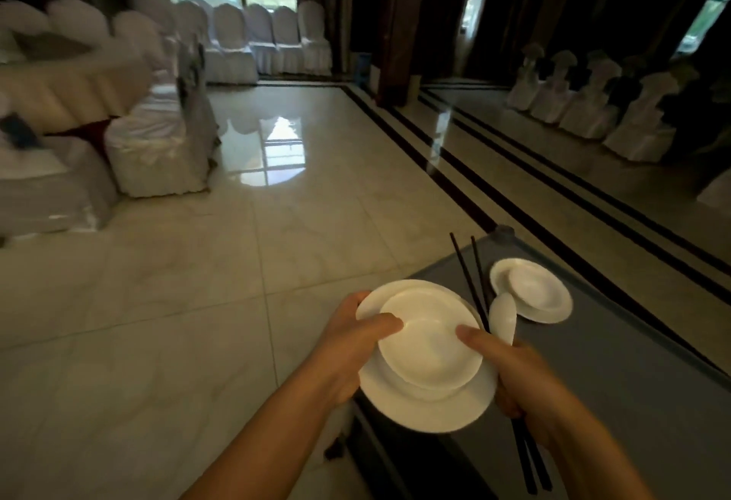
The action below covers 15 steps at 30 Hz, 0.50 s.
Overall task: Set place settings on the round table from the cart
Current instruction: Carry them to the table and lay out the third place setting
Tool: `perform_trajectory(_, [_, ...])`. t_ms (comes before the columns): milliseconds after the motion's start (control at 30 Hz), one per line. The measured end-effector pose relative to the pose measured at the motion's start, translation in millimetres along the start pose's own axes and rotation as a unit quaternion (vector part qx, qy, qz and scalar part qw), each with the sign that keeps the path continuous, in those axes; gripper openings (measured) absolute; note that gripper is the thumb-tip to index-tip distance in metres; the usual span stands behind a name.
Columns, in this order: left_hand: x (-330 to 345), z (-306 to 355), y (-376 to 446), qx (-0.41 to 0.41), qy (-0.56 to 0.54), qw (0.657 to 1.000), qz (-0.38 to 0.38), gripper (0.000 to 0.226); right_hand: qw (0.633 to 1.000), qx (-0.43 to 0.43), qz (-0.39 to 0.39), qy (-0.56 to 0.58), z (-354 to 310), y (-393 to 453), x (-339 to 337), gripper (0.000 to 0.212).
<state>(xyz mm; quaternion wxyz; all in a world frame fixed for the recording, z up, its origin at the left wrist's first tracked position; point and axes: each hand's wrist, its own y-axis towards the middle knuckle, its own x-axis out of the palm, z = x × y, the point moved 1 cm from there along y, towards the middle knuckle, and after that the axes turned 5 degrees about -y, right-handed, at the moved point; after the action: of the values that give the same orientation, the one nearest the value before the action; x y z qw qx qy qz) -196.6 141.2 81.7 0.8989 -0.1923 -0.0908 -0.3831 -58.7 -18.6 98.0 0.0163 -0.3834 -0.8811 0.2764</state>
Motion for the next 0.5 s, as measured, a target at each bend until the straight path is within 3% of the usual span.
perform_trajectory(133, [-101, 29, -25, 0.028, -0.022, 0.996, 0.08, 0.054, 0.996, -0.005, -0.072, -0.045, -22, 7, 104, 0.04])
perform_trajectory(267, [-199, 46, -47, 0.037, -0.042, 0.985, 0.163, 0.044, 0.985, -0.033, -0.134, -0.101, -39, 15, 209, 0.049])
perform_trajectory(500, [-338, 55, -75, 0.043, -0.109, 0.942, 0.315, 0.039, 0.944, -0.064, -0.262, -0.19, -68, 31, 371, 0.043])
